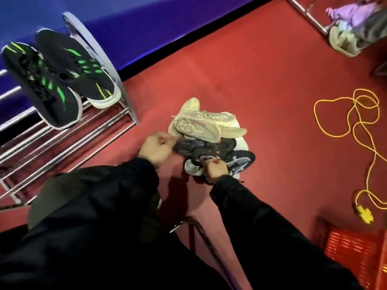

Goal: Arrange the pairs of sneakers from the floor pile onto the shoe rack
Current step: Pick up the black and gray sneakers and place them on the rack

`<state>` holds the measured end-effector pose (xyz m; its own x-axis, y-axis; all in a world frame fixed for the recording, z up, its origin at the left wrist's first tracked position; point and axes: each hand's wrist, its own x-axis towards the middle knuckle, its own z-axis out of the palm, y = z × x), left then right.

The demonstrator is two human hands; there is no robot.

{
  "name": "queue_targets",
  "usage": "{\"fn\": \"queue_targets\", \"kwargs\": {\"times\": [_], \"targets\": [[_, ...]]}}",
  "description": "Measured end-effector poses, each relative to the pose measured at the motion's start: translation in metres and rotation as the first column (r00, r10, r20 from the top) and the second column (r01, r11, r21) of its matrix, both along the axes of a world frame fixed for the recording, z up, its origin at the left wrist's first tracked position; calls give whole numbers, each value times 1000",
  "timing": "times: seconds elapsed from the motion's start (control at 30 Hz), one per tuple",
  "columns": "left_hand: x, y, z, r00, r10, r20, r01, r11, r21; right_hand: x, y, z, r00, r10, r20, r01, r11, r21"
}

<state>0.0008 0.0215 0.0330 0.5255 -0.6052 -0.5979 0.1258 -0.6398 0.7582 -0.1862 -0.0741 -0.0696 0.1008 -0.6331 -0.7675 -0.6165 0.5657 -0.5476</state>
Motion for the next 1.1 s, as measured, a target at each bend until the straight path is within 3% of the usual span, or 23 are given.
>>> {"fn": "queue_targets", "kwargs": {"times": [0.1, 0.17, 0.27, 0.4, 0.6, 0.73, 0.8, 0.93, 0.97, 1.03, 1.1], "targets": [[4, 5, -12, 1000, -8, -3, 8, 1000, 7, -28, 18, -68, 989, -91, -115, 99, 993, 61], [-1, 1, -10, 1000, -21, -9, 20, 999, -27, -34, 19, -96, 964, -216, -158, 217, 976, -12], [-8, -7, -9, 999, -39, -11, 38, 998, -40, -41, 16, -112, 848, -492, -196, 490, 870, -64], [-14, -4, -5, 995, -101, -13, 101, 995, -12, -45, 16, -142, 770, -634, -74, 637, 754, 160], [-17, -3, -3, 983, -181, -21, 182, 983, 25, -54, 8, -132, 700, -713, -45, 685, 651, 327], [-20, -12, -7, 972, -234, -29, 236, 970, 59, -46, 17, -63, 489, -859, 153, 719, 496, 486], [-26, -16, -9, 957, -281, -65, 286, 955, 83, -42, 28, -22, 480, -832, 279, 690, 554, 465], [-43, -21, -4, 898, -340, -278, 366, 929, 46, -28, 61, 34, 691, -520, 502, 385, 853, 353], [-41, -19, -7, 899, -369, -236, 379, 925, -3, -23, 64, 37, 718, -451, 531, 317, 890, 329], [-29, -14, -5, 935, -346, -81, 345, 938, -16, -14, 56, 43, 702, -432, 566, 271, 897, 349], [-12, -7, -10, 973, -229, -31, 230, 973, 29, -11, 40, 30, 674, -516, 528, 355, 854, 381]]}}
